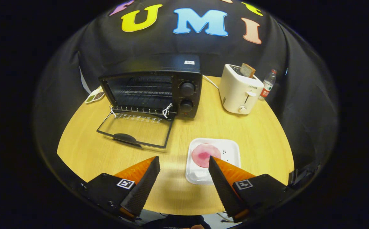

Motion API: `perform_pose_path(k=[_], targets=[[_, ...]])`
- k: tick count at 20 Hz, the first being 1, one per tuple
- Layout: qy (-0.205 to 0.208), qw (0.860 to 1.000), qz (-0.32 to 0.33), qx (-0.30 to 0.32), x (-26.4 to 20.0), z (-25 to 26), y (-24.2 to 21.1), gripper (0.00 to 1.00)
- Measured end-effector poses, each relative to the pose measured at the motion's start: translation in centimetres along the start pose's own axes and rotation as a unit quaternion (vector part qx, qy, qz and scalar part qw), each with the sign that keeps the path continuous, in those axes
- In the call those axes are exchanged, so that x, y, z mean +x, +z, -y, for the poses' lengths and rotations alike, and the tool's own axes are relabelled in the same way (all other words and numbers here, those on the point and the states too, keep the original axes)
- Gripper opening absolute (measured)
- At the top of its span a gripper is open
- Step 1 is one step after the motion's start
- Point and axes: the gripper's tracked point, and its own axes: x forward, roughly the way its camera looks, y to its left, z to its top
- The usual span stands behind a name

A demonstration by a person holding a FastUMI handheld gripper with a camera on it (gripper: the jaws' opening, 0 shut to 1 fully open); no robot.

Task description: Open the toaster oven, put the food inside, and close the toaster oven door.

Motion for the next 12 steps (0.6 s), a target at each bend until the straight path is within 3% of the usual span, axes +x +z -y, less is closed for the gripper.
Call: perform_pose_path(k=[12], targets=[[0.024, 0.998, -0.063, 0.017, 3.3, 9.6, -2.0, 0.99]])
